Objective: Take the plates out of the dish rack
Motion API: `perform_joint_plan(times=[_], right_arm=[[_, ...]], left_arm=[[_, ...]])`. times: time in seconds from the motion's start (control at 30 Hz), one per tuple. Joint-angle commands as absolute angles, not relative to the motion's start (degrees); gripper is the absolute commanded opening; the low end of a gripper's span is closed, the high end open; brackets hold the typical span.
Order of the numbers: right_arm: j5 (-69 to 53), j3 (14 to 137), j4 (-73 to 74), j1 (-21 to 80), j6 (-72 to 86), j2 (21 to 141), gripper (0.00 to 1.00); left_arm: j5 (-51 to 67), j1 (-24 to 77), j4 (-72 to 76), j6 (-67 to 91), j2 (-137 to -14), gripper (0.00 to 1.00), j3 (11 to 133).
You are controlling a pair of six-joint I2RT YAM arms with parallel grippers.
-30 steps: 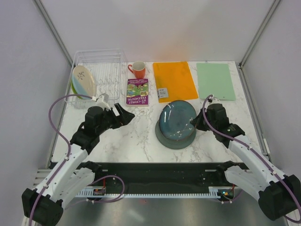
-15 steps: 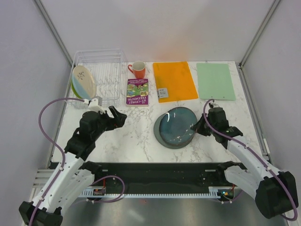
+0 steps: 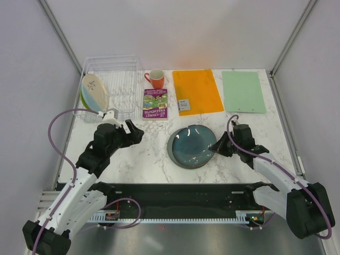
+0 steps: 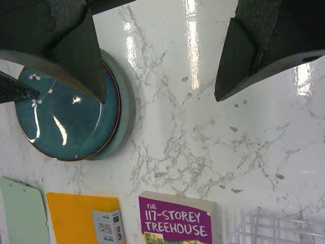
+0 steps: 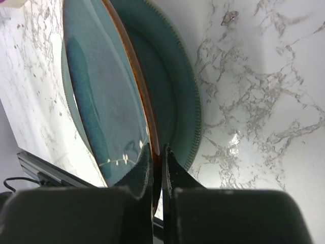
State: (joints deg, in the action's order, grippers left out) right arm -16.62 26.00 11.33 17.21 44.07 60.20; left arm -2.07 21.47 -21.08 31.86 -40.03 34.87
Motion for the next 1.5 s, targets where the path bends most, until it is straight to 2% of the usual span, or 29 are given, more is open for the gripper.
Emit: perform_joint_plan(times=[0.0, 0.17, 0.4, 0.67, 0.7, 0.73, 0.8, 0.83, 0.93, 1.1, 1.17, 1.27, 1.47], right_arm=[[-19.9, 25.2, 4.4, 17.2, 45.3, 56.2, 0.00], [-21.4, 25.7, 3.3, 17.0, 46.0, 55.8, 0.00], [-26.4, 20.4, -11.2, 16.9, 53.3, 55.5, 0.00], [-29.0, 19.9, -14.2, 16.9, 53.3, 60.7, 0.00], [-29.6, 20.1, -14.5, 16.9, 53.0, 62.4, 0.02], [-30.1, 20.3, -14.3, 16.8, 52.8, 63.3, 0.12], [-30.6, 20.7, -14.1, 16.8, 52.2, 65.0, 0.21], [-30.4, 20.8, -13.6, 16.9, 51.9, 65.2, 0.37], [-28.7, 21.5, -11.0, 16.8, 50.3, 65.2, 0.60], [-20.7, 25.7, -0.1, 16.8, 45.2, 63.1, 0.73], [-18.0, 27.5, 6.8, 16.8, 41.6, 62.2, 0.84], [-12.6, 30.7, 12.7, 16.9, 37.6, 60.9, 0.92], [-6.2, 34.9, 19.4, 16.9, 33.4, 60.2, 0.93]], left_arm=[[-2.8, 21.4, -20.7, 30.0, -40.6, 0.92, 34.6], [-3.0, 21.4, -20.5, 30.2, -41.0, 0.92, 34.2], [-2.5, 21.4, -20.0, 30.6, -41.7, 0.92, 33.8], [-2.7, 21.4, -19.6, 30.8, -41.8, 0.92, 33.2], [-2.6, 21.4, -19.6, 30.9, -41.8, 0.92, 33.1], [-2.6, 21.4, -19.5, 30.9, -42.1, 0.92, 33.0], [-2.8, 21.4, -19.5, 31.0, -42.0, 0.92, 33.0], [-2.8, 21.4, -19.4, 31.1, -42.1, 0.92, 32.8], [-3.2, 21.4, -19.4, 31.0, -42.2, 0.92, 32.9], [-3.5, 21.4, -19.3, 30.6, -42.5, 0.92, 33.1], [-3.7, 21.4, -19.3, 30.5, -42.8, 0.92, 33.4], [-4.7, 21.4, -19.4, 29.7, -43.4, 0.92, 34.2], [-12.3, 21.4, -20.7, 26.1, -47.3, 0.94, 40.1]])
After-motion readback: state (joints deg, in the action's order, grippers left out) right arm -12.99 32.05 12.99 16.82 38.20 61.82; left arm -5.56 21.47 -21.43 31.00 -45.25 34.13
